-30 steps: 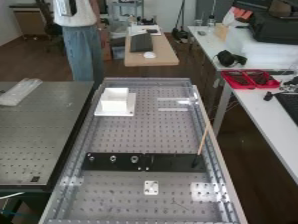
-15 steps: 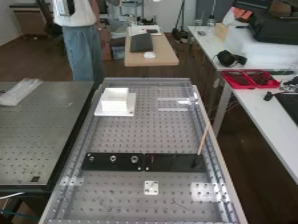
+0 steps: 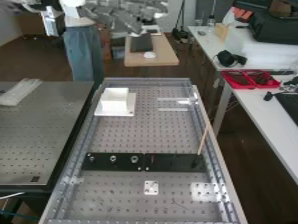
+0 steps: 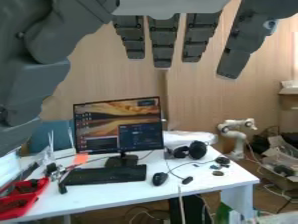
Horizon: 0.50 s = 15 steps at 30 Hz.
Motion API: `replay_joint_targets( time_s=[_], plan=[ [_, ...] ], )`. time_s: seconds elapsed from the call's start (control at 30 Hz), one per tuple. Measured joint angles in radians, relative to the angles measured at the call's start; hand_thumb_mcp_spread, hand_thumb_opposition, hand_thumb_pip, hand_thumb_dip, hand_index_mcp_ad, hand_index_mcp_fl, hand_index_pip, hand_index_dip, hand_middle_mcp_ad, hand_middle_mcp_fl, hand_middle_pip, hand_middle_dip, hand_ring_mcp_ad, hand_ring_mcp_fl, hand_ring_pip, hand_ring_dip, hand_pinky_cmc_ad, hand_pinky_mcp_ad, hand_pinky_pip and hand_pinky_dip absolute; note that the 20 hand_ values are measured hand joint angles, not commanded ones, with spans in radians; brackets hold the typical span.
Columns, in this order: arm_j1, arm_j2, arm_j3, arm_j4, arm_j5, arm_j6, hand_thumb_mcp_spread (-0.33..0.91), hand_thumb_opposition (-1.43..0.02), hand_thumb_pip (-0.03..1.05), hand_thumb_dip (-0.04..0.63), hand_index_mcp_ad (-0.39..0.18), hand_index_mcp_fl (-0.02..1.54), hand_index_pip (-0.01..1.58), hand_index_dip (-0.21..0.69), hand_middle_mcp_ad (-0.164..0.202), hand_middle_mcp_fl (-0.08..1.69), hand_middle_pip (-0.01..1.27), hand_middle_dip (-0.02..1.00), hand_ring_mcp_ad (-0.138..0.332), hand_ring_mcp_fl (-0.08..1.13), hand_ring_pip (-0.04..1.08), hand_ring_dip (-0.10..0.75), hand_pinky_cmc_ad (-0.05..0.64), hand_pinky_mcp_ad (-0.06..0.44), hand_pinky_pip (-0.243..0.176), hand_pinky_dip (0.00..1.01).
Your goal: Grab the smaller nut and place it in the white container
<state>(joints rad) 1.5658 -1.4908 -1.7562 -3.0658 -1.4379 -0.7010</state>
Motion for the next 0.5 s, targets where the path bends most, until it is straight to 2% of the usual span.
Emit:
replay_joint_targets(
  time_s=[0.07, 0.5],
  plan=[
    [0.001, 0.007, -0.026, 0.007, 0.023, 0.005, 0.18, -0.68, 0.42, 0.016, -0.005, 0.0, 0.07, 0.283, 0.087, 0.02, 0.14, 0.16, 0.138, 0.01, 0.09, 0.037, 0.328, 0.262, -0.075, 0.47],
    [0.009, 0.071, -0.238, 0.091, 0.245, 0.08, 0.19, -0.7, 0.47, 0.016, -0.005, 0.01, 0.07, 0.298, 0.089, 0.04, 0.13, 0.17, 0.159, 0.0, 0.09, 0.037, 0.328, 0.262, -0.075, 0.49]
  ],
)
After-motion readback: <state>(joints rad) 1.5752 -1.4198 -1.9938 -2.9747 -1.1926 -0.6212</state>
